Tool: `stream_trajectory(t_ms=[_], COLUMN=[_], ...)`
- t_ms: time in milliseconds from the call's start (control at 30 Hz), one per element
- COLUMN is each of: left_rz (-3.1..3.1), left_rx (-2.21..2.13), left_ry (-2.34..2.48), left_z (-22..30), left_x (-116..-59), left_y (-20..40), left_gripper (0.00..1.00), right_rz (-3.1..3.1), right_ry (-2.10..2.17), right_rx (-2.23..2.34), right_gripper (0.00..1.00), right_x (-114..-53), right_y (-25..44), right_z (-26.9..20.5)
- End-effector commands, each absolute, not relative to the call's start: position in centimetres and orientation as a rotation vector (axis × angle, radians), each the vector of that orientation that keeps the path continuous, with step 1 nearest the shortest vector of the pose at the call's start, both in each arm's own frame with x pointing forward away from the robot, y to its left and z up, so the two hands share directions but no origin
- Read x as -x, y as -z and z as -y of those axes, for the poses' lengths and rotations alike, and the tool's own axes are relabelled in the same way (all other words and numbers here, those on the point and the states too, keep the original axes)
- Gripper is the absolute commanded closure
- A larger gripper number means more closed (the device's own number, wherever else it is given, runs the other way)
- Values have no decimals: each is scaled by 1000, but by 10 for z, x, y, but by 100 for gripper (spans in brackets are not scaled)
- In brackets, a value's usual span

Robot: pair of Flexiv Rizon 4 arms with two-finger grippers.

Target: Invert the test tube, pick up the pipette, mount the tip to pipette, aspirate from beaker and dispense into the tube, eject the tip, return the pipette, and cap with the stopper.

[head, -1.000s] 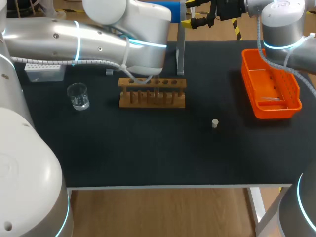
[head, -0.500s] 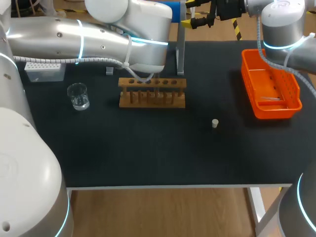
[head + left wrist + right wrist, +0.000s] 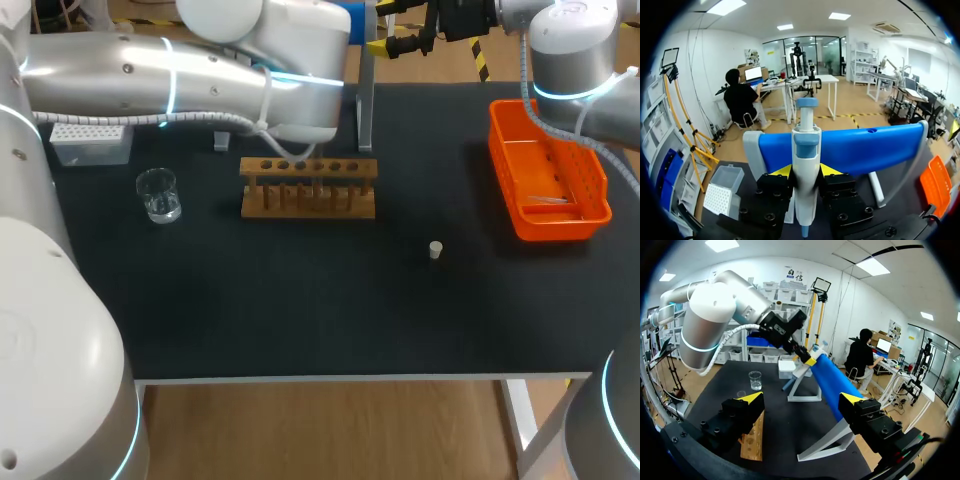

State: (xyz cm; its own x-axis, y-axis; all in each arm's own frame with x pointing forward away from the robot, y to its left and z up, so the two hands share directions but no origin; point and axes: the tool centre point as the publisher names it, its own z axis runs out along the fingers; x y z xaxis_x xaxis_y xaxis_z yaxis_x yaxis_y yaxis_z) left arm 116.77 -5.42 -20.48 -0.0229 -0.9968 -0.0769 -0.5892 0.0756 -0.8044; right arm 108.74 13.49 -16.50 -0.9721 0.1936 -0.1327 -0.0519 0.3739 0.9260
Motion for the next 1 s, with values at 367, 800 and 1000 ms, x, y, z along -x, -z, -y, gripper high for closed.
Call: stream_trajectory(t_ms=[367, 800, 1000], left_rz=[-1677, -1654, -1688], left_rx=[1647, 1651, 1575], left_ry=[759, 789, 925], left_z=[60, 61, 55], left_x=[-1166, -1139, -1123], left_y=[211, 193, 179], left_gripper=[2, 0, 0], right_rz=[-2420, -2420, -2420], right_ry=[-1638, -1638, -1638], right_rx=[-124, -124, -124], right_gripper=[0, 0, 0], right_x=[-1088, -1088, -1088], right_y=[165, 165, 165], right_z=[-134, -134, -134])
